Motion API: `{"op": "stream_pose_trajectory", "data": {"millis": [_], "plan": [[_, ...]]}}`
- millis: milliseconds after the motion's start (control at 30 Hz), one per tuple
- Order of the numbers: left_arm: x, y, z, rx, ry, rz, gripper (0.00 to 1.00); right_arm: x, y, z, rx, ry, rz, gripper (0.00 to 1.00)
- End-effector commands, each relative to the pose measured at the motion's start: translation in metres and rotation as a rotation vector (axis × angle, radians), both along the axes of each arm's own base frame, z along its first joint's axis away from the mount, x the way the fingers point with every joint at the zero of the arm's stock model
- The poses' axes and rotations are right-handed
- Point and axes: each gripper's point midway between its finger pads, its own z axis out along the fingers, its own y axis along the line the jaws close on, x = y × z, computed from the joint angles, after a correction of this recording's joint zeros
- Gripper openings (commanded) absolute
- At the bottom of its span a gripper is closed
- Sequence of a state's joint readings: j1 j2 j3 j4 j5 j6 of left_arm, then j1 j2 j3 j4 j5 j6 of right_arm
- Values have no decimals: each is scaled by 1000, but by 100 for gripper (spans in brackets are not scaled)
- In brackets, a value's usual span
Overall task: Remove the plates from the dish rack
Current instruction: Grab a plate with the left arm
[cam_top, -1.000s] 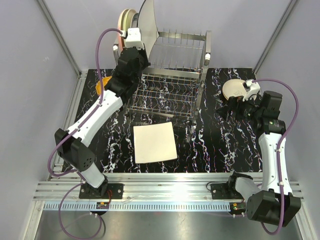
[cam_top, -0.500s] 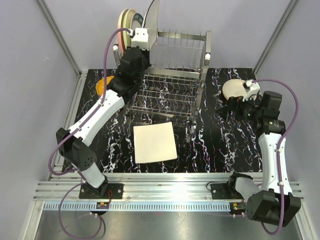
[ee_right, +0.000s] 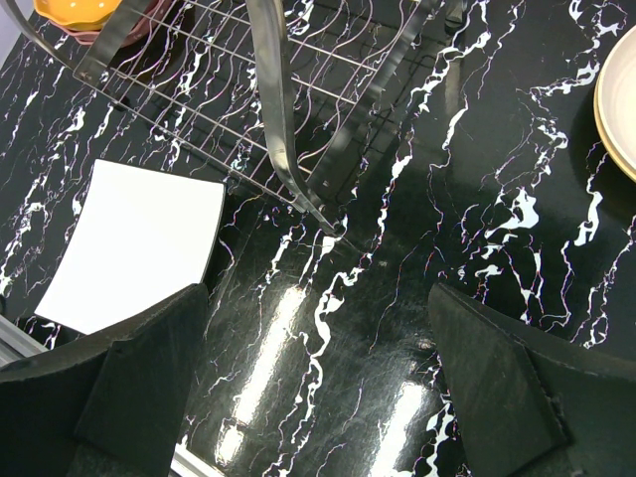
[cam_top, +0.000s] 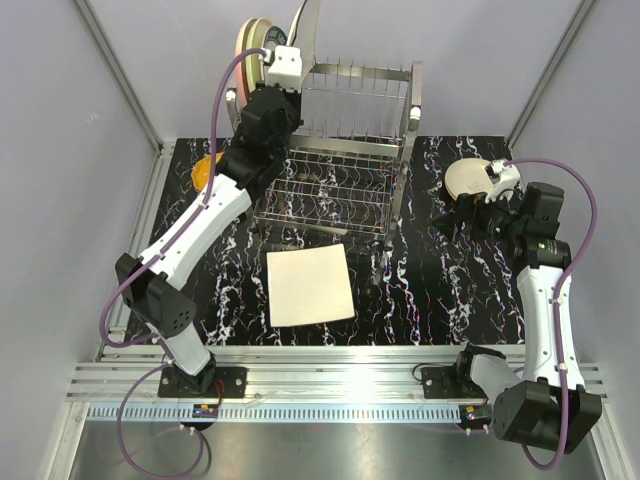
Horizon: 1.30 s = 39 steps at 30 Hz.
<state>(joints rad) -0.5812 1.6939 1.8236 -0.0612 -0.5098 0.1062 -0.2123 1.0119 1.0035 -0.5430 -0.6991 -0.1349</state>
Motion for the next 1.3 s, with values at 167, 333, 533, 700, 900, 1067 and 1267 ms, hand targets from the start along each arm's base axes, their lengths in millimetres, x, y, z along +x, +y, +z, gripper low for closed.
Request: {"op": "stream_pose_trajectory", "data": {"millis": [167, 333, 533, 700, 900, 1067, 1267], "plan": [[-33, 40, 136, -165, -367, 111, 0, 3, -2, 11, -24, -63, 2, 100], [-36, 43, 144, -156, -386, 120, 0, 3, -2, 10, -26, -61, 3, 100], [-38, 46, 152, -141, -407, 140, 0, 4, -2, 9, -27, -60, 2, 100], [-40, 46, 156, -144, -413, 138, 0, 4, -2, 9, -29, -62, 1, 100], [-43, 45, 159, -192, -413, 115, 0, 4, -3, 9, -32, -64, -1, 100], [-45, 43, 163, -253, -416, 97, 0, 4, -4, 9, -36, -65, -2, 100], [-52, 44, 175, -296, -434, 75, 0, 3, -4, 10, -39, -70, -3, 100]]}}
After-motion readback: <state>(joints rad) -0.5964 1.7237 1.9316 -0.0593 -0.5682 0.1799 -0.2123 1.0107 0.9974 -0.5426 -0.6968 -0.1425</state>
